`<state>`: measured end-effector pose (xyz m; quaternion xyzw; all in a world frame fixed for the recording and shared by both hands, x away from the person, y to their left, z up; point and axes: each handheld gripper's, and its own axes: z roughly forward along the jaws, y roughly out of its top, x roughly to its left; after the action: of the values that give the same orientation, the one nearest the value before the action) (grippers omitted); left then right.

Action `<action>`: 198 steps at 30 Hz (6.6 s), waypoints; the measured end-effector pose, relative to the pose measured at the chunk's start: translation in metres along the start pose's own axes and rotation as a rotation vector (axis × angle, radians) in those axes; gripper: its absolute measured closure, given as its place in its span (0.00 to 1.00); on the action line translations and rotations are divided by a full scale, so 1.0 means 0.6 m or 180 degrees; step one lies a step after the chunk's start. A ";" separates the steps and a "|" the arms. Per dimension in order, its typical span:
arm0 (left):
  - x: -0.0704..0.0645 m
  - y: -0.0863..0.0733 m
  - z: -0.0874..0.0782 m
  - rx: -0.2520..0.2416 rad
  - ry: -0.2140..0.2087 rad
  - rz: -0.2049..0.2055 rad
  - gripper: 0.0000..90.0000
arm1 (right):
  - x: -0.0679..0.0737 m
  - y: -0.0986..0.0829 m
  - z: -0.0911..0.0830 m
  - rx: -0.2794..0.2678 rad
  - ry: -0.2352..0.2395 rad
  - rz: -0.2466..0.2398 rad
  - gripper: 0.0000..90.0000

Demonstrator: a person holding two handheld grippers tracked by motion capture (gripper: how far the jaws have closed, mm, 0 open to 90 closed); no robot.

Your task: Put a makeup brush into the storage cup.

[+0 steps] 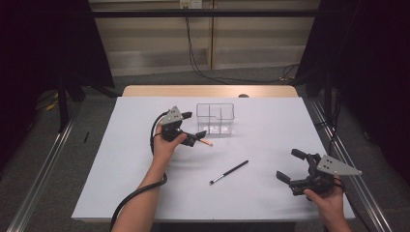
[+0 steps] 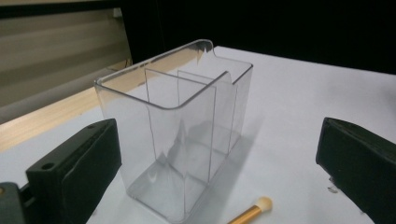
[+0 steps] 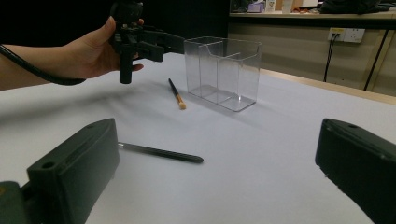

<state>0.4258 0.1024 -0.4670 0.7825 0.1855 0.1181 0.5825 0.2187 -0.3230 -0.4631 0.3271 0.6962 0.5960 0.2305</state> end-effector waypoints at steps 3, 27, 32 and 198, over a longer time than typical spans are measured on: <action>0.001 0.002 0.003 0.0118 -0.0079 -0.0015 0.00 | 0.000 0.000 0.000 0.0002 -0.0004 -0.0009 0.00; 0.031 0.024 0.015 0.1218 -0.0341 -0.0124 0.00 | 0.002 0.000 0.003 0.0064 0.0034 -0.0032 0.00; 0.031 0.026 0.021 0.1473 -0.0377 -0.0075 0.00 | 0.002 0.000 0.003 0.0070 0.0040 -0.0041 0.00; -0.016 0.045 0.064 0.3254 -0.0794 0.0670 0.92 | 0.002 -0.003 0.009 0.0163 0.0067 -0.0109 0.00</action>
<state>0.4367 0.0579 -0.4522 0.9889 0.0692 -0.0233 0.1297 0.2216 -0.3185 -0.4658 0.3147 0.7190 0.5774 0.2249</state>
